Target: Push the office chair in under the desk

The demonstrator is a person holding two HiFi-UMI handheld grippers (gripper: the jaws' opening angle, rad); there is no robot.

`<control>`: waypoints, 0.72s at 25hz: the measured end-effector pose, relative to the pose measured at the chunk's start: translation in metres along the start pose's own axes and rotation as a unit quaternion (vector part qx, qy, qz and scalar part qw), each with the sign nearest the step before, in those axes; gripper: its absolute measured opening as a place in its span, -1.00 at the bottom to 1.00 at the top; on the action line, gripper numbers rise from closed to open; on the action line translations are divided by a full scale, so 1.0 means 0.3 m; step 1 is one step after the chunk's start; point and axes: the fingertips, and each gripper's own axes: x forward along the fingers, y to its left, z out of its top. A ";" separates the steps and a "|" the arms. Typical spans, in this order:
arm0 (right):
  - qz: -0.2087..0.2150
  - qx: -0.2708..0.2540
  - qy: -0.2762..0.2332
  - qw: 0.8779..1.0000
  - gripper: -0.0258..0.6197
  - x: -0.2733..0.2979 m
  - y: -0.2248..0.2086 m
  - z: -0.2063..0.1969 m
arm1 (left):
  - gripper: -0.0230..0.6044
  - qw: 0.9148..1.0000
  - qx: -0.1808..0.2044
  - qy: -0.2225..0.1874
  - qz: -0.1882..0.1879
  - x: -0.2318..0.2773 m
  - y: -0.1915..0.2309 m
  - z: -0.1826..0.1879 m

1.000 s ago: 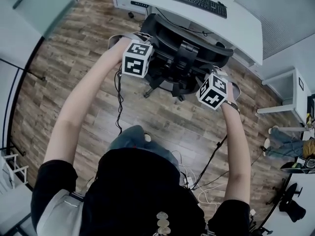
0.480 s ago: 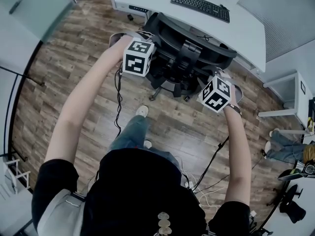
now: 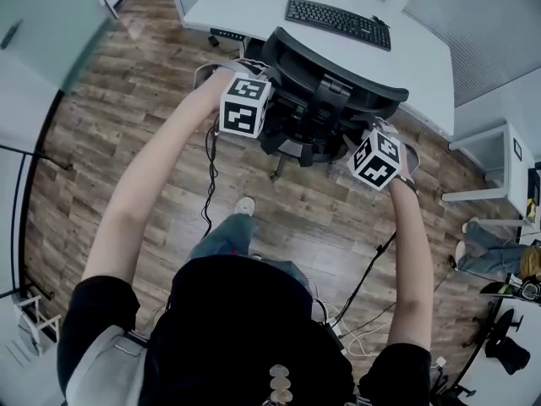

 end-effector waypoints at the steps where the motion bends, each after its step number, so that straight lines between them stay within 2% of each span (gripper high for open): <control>1: 0.001 0.001 0.002 1.000 -0.55 0.012 -0.021 0.001 | -0.47 1.000 0.000 -0.001 -0.001 0.009 0.020 -0.009; 11: -0.004 0.010 0.010 1.000 -0.55 0.105 -0.176 0.018 | -0.47 1.000 0.004 -0.007 -0.008 0.078 0.180 -0.090; 18: 0.004 0.014 0.015 1.000 -0.55 0.225 -0.401 -0.015 | -0.47 1.000 0.007 -0.015 -0.023 0.190 0.399 -0.149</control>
